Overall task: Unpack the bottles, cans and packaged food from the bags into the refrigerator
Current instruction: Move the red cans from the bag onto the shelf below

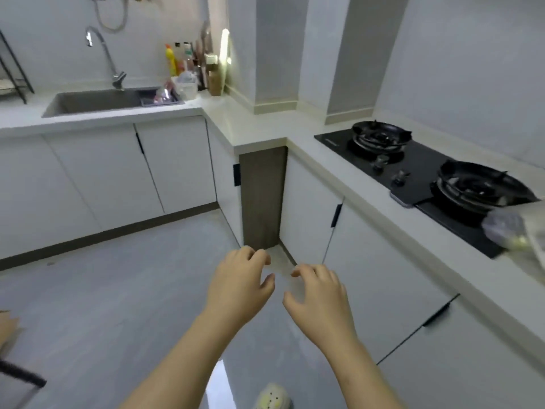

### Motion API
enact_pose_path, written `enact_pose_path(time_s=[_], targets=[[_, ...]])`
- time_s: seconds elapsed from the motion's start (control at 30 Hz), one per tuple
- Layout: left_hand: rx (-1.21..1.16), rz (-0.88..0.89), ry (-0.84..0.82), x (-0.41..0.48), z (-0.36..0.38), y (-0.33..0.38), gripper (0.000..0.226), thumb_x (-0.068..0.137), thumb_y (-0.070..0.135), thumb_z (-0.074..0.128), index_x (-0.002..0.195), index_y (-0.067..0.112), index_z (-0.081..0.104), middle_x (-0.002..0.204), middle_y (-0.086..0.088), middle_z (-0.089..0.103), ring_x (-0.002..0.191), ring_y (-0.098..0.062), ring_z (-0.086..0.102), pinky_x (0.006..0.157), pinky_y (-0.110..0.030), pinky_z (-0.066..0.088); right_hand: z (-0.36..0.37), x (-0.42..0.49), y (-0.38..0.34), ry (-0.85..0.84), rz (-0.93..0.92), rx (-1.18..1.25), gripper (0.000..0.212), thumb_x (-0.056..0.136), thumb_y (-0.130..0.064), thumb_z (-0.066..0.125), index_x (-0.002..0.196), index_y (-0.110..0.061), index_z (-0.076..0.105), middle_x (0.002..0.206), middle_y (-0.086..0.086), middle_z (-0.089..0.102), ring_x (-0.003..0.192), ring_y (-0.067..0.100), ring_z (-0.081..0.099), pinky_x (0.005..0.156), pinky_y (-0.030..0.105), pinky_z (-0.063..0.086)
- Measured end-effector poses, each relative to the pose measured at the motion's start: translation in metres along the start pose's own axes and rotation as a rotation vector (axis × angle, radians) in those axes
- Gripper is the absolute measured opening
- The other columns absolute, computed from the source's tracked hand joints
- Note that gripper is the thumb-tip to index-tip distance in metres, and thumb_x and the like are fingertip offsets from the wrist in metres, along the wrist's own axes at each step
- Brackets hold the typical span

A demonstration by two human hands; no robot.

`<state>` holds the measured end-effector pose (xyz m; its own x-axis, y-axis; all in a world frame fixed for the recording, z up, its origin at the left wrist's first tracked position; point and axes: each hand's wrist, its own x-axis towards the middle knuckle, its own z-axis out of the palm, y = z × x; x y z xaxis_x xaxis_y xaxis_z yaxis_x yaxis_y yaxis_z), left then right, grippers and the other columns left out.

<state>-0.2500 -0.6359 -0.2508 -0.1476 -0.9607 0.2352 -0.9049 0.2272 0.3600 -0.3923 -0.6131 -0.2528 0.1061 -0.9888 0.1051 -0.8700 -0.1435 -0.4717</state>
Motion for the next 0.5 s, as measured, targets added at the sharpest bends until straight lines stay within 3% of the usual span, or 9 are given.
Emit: enact_pose_path(time_s=[0.27,0.5], targets=[[-0.053,0.331,-0.124,0.105,0.052,0.071,0.033,0.094,0.038,0.045,0.123,0.024,0.050,0.115,0.006,0.051,0.105,-0.013,0.046,0.081,-0.021,0.039,-0.043,0.044,0.081,0.162,0.297,-0.022,0.034,0.091,-0.035,0.048,0.125,-0.030,0.045,0.128,-0.013,0.042,0.119,0.009,0.037,0.099,0.022,0.027],[-0.096,0.510,-0.234,0.179,0.093,0.119,0.034,0.094,0.039,0.044,0.125,0.025,0.047,0.120,0.007,0.049,0.109,-0.013,0.045,0.079,-0.019,0.037,-0.068,0.073,0.137,0.251,0.526,-0.029,0.033,0.091,-0.036,0.048,0.124,-0.029,0.045,0.129,-0.013,0.043,0.120,0.009,0.037,0.101,0.023,0.029]])
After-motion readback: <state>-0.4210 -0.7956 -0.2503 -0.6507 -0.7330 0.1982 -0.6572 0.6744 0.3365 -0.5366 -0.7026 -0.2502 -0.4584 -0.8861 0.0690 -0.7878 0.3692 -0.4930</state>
